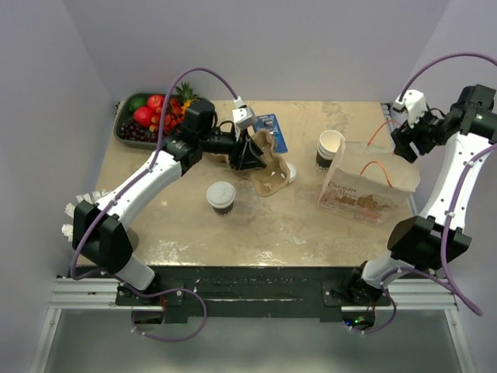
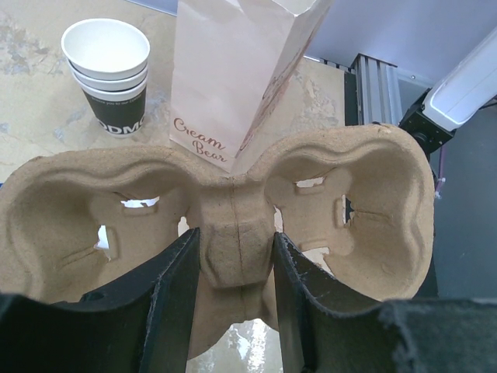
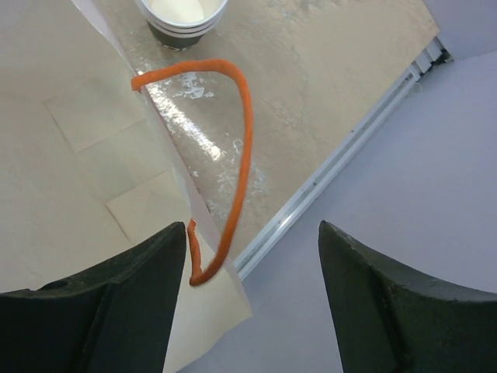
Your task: Pack the takeout coffee
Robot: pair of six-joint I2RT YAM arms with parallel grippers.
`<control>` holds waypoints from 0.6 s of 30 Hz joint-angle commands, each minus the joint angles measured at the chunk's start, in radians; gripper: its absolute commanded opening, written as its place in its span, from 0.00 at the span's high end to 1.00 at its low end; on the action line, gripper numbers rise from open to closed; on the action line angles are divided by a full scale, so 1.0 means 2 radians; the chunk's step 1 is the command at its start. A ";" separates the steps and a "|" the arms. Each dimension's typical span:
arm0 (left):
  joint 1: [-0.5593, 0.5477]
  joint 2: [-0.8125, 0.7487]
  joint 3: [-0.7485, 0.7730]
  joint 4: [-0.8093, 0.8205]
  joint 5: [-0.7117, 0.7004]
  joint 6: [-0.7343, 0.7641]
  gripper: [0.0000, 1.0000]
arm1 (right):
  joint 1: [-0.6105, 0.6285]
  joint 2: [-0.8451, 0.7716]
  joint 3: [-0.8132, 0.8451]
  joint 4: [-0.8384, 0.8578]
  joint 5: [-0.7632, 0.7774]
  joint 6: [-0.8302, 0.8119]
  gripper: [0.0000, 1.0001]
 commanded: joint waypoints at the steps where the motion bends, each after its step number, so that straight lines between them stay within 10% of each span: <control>1: -0.004 -0.022 0.000 -0.002 0.004 0.023 1.00 | 0.015 0.001 -0.027 -0.049 -0.017 -0.024 0.30; 9: -0.004 -0.017 0.000 -0.002 0.002 0.023 1.00 | 0.016 0.011 -0.052 -0.049 -0.030 -0.018 0.38; 18: -0.003 -0.020 0.007 -0.011 0.000 0.029 1.00 | 0.019 0.020 -0.052 -0.049 -0.041 -0.002 0.72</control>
